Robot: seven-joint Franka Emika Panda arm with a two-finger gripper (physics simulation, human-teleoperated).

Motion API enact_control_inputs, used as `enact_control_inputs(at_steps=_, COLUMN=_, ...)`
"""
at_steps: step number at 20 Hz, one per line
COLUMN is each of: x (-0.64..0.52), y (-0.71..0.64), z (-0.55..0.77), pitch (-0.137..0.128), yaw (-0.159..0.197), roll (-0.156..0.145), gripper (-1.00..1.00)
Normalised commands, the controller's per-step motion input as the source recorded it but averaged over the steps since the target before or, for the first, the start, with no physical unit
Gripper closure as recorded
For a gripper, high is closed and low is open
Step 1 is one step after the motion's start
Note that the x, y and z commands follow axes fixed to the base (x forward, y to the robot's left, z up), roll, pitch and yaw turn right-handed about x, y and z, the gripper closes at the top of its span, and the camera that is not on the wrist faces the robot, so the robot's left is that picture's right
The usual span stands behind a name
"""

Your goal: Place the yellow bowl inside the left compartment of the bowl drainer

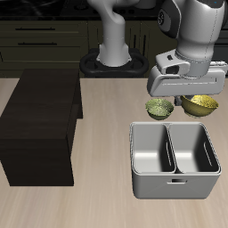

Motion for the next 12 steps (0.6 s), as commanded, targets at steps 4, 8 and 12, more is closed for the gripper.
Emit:
enact_control_inputs(at_steps=4, x=0.02, y=0.03, z=-0.17, pitch=0.020, yaw=0.008, roll=0.006, gripper=1.00)
enact_control_inputs(at_steps=8, x=0.05, y=-0.03, z=-0.10, pitch=0.010, yaw=0.004, roll=-0.002, gripper=1.00)
enact_control_inputs(at_steps=12, x=0.04, y=0.02, z=-0.19, pitch=0.019, yaw=0.014, roll=0.006, gripper=1.00)
